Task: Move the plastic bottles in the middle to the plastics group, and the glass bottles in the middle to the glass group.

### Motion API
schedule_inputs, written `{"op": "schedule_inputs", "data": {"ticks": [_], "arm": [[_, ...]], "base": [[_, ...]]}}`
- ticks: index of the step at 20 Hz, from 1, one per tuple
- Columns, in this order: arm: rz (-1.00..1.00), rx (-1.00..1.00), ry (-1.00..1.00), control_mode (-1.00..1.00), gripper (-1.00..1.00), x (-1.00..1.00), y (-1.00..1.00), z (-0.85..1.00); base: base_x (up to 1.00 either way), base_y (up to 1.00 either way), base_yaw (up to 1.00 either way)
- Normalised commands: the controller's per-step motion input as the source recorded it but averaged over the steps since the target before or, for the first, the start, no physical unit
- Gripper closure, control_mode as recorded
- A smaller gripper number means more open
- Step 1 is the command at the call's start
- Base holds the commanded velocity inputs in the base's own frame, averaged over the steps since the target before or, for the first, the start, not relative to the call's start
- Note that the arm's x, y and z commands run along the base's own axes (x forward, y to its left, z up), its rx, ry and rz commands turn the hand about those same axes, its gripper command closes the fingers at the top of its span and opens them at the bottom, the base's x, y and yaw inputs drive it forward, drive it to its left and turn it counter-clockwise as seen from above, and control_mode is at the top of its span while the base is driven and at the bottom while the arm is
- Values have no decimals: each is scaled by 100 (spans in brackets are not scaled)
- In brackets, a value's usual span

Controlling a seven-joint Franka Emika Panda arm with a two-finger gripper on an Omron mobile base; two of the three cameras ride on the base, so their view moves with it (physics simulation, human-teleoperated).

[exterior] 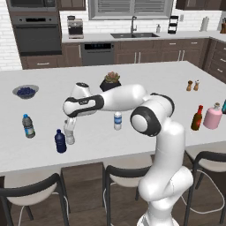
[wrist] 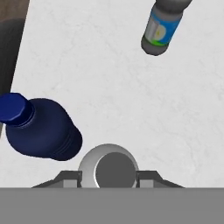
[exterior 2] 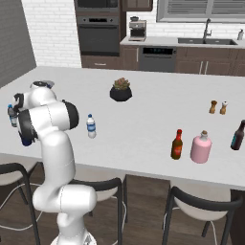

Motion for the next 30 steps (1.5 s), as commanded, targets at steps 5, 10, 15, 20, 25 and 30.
{"op": "schedule_inputs", "data": {"ticks": [5,10,15,20,25,30], "arm": [[1,0,0,-100,-100,0,1,0],[0,0,0,-100,-100,0,0,0],[0,0,0,-100,-100,-1,0,0],[0,0,-1,-100,-100,0,0,10],[0,0,-4,-100,-100,-4,0,41],[0,0,-1,-100,-100,-20,0,61]], "base": [[0,0,0],[0,0,0],[0,0,0],[0,0,0],[0,0,0],[0,0,0]]}}
